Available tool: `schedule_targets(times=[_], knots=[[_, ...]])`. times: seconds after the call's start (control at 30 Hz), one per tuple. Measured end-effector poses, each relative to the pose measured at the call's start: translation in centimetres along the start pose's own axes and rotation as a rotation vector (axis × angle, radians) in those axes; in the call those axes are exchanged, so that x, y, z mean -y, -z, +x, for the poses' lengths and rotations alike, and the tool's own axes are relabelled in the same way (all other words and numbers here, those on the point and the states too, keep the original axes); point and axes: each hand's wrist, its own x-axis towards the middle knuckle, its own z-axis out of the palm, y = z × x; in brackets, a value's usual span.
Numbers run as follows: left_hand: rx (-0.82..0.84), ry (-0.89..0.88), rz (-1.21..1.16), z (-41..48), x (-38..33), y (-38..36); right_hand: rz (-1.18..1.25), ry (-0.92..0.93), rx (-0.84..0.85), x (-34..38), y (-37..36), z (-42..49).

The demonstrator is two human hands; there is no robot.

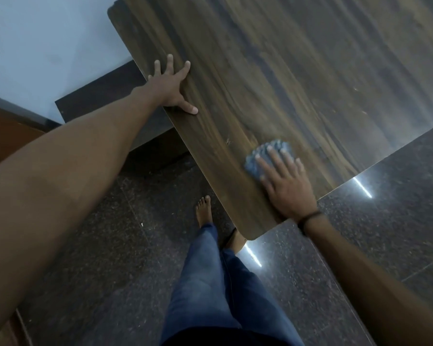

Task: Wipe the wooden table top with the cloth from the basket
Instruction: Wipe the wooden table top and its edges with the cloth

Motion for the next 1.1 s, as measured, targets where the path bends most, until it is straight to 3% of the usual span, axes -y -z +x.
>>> schedule_targets(times=[0.13,0.17,0.27,0.33,0.5,0.63,0.8,0.97,1.0,1.1], knots=[[-0.003,-0.002,-0.001,0.1,0.1,0.0,0.120,-0.252,-0.108,1.9,2.2,9.5],[0.001,0.001,0.001,0.1,0.2,0.0,0.124,-0.233,-0.092,3.5,2.1,10.7],[-0.007,-0.004,0.000,0.0,0.2,-0.2,0.027,0.100,0.015,7.2,0.3,8.1],[-0.003,-0.014,-0.009,0.1,0.2,-0.3,0.022,0.168,0.061,6.6,-0.3,5.0],[-0.011,-0.016,-0.017,0.2,0.2,-0.1,0.066,-0.047,-0.033,3.4,2.0,10.9],[-0.010,-0.010,-0.002,0.2,0.3,-0.2,0.128,-0.163,-0.049,5.6,3.7,18.5],[-0.021,-0.025,-0.008,0.3,0.5,-0.5,0.067,0.014,-0.012,5.7,2.0,12.0],[-0.010,-0.025,-0.003,0.6,0.7,-0.4,0.151,-0.412,-0.119,1.2,2.1,9.1],[-0.009,-0.022,0.003,0.7,0.7,-0.3,0.147,-0.388,-0.132,2.0,1.6,8.3],[-0.004,-0.015,0.004,0.3,0.4,-0.2,0.051,-0.084,-0.073,4.6,-0.9,1.8]])
